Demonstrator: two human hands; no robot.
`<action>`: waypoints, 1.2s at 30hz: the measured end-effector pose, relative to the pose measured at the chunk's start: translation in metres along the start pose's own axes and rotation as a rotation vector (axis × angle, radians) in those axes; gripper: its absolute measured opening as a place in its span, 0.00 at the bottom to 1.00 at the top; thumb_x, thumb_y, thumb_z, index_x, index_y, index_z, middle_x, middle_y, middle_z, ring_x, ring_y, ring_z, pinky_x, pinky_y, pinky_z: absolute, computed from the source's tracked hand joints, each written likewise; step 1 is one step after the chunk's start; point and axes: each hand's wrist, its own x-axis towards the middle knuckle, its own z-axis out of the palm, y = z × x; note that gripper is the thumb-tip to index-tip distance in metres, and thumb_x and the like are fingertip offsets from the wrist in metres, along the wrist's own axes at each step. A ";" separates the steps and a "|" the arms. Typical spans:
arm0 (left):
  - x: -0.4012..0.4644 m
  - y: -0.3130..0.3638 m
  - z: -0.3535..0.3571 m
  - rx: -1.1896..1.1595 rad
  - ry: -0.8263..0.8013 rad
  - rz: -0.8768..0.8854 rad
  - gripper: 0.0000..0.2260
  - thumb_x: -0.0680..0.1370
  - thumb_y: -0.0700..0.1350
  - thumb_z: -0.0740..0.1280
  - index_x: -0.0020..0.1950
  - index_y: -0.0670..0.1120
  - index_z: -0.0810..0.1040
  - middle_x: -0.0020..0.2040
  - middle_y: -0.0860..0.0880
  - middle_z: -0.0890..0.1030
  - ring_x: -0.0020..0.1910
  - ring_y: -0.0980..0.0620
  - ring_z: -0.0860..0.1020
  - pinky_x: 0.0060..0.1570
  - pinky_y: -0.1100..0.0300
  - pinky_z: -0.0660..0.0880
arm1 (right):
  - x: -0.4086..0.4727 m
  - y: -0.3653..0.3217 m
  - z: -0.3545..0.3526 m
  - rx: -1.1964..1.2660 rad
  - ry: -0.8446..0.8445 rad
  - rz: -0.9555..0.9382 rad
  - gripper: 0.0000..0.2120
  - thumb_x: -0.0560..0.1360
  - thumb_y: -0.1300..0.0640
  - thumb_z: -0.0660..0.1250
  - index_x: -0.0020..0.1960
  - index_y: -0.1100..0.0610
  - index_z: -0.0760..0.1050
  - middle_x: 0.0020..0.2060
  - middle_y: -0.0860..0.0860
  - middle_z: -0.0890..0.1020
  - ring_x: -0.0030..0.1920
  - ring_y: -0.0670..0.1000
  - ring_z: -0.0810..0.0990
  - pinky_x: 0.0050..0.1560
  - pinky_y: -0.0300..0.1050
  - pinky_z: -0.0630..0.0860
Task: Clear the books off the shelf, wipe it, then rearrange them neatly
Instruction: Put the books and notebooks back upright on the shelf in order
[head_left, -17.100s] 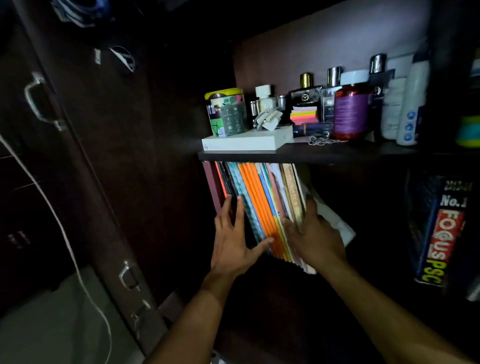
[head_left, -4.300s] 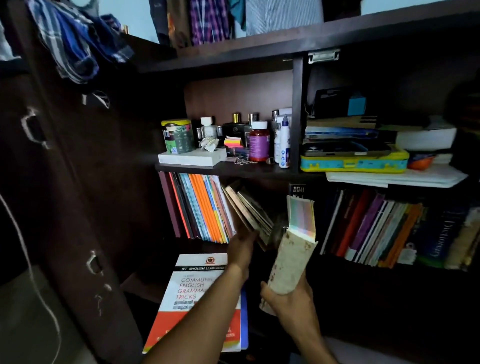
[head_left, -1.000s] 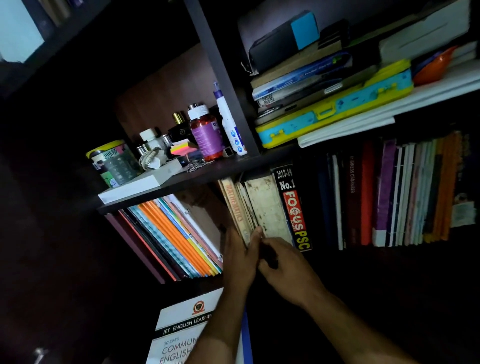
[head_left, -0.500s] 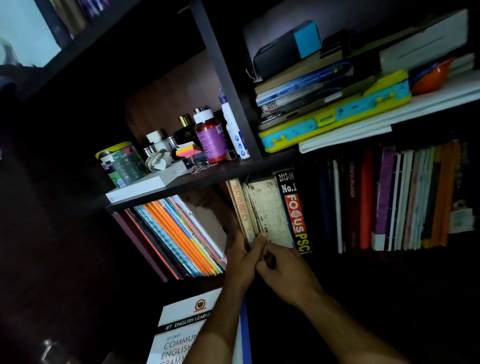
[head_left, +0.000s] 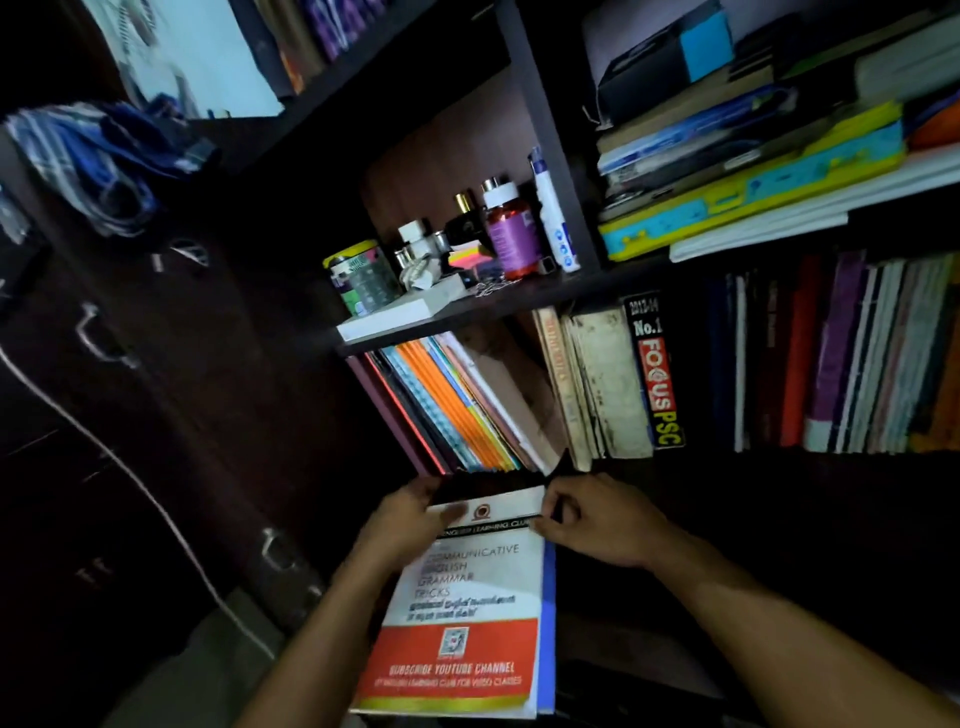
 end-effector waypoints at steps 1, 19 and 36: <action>-0.009 -0.016 0.002 0.116 -0.044 -0.044 0.13 0.75 0.62 0.73 0.55 0.59 0.79 0.53 0.60 0.84 0.49 0.58 0.83 0.52 0.57 0.79 | 0.001 0.001 0.002 -0.011 -0.013 -0.005 0.17 0.71 0.35 0.71 0.45 0.48 0.77 0.35 0.43 0.82 0.37 0.40 0.79 0.37 0.37 0.71; -0.051 -0.006 0.024 -0.686 0.578 0.023 0.10 0.82 0.45 0.67 0.55 0.52 0.66 0.49 0.47 0.84 0.45 0.46 0.85 0.46 0.44 0.82 | 0.014 0.022 0.003 0.192 0.095 0.036 0.07 0.77 0.49 0.73 0.51 0.51 0.80 0.41 0.49 0.82 0.44 0.49 0.81 0.46 0.45 0.75; -0.048 0.062 0.043 -0.884 0.831 0.293 0.17 0.83 0.42 0.67 0.69 0.54 0.68 0.55 0.62 0.83 0.52 0.60 0.83 0.51 0.52 0.80 | 0.018 0.021 0.002 0.374 0.115 -0.024 0.19 0.74 0.56 0.75 0.55 0.42 0.68 0.56 0.43 0.75 0.54 0.42 0.80 0.49 0.44 0.81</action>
